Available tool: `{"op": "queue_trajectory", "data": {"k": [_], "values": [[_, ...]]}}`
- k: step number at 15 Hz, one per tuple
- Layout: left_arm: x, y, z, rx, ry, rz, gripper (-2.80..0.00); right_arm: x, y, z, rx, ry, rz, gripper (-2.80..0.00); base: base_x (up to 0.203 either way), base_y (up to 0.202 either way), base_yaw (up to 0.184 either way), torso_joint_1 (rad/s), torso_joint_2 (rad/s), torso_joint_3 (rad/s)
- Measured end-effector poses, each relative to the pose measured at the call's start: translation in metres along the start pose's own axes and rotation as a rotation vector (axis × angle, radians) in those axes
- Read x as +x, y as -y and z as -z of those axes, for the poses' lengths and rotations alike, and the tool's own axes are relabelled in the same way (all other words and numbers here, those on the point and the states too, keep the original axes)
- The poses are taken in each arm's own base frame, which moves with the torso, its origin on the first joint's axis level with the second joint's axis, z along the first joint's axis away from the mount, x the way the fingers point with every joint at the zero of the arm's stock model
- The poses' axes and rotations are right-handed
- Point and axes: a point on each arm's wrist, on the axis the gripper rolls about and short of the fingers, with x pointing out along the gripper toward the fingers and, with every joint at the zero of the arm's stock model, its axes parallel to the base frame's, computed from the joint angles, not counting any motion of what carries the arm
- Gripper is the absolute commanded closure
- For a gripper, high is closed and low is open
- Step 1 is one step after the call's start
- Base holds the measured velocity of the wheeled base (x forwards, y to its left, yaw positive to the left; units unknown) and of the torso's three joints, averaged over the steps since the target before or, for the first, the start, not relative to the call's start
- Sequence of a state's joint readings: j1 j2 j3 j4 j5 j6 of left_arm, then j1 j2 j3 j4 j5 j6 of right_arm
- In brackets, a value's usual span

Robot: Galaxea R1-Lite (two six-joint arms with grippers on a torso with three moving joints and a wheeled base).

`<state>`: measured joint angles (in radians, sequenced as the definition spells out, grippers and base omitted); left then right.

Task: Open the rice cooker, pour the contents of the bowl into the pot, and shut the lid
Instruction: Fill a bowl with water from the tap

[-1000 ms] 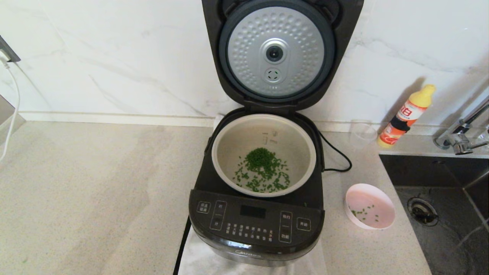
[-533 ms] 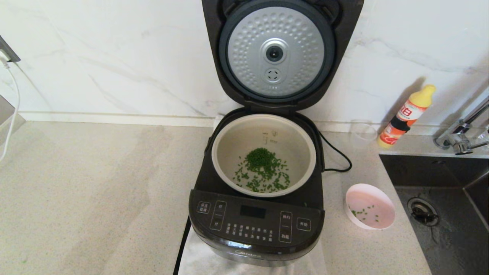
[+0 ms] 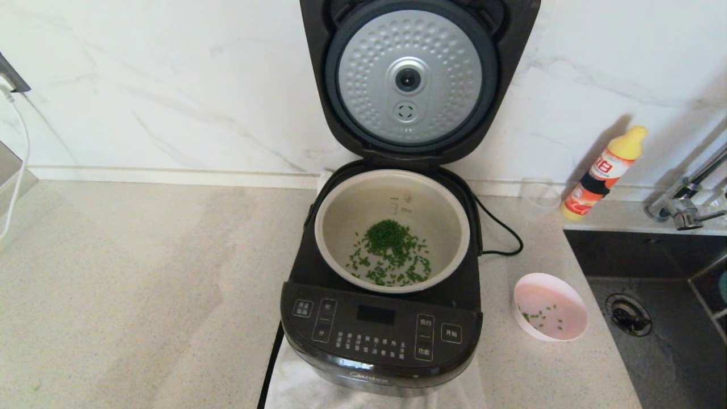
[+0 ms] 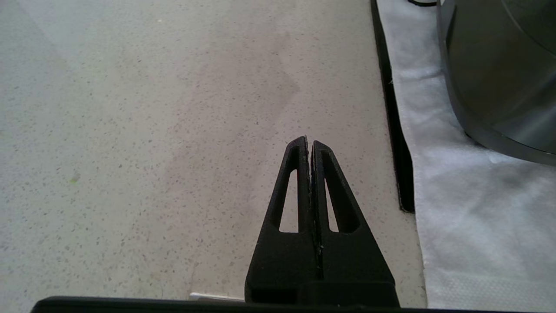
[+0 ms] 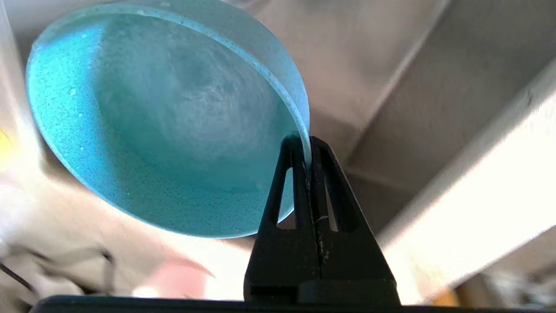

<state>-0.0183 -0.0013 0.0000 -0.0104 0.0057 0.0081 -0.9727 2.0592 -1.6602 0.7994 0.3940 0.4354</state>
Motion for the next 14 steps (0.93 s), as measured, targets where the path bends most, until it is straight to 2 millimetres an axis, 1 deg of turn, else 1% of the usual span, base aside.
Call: {"op": "queue_trajectory", "data": {"k": [2, 5, 10, 14], "values": [[0.0, 0.0, 0.0, 0.0, 0.0, 0.0, 0.0, -0.007, -0.009, 0.022, -0.11, -0.025, 0.008, 0.0, 0.0, 0.0, 0.0, 0.0, 0.0, 0.0], [0.0, 0.0, 0.0, 0.0, 0.0, 0.0, 0.0, -0.026, -0.031, 0.065, -0.281, -0.057, 0.016, 0.0, 0.0, 0.0, 0.0, 0.0, 0.0, 0.0], [0.0, 0.0, 0.0, 0.0, 0.0, 0.0, 0.0, -0.08, -0.067, 0.142, -0.503, -0.127, -0.027, 0.0, 0.0, 0.0, 0.0, 0.0, 0.0, 0.0], [0.0, 0.0, 0.0, 0.0, 0.0, 0.0, 0.0, -0.121, -0.088, 0.198, -0.687, -0.197, -0.09, 0.0, 0.0, 0.0, 0.0, 0.0, 0.0, 0.0]]}}
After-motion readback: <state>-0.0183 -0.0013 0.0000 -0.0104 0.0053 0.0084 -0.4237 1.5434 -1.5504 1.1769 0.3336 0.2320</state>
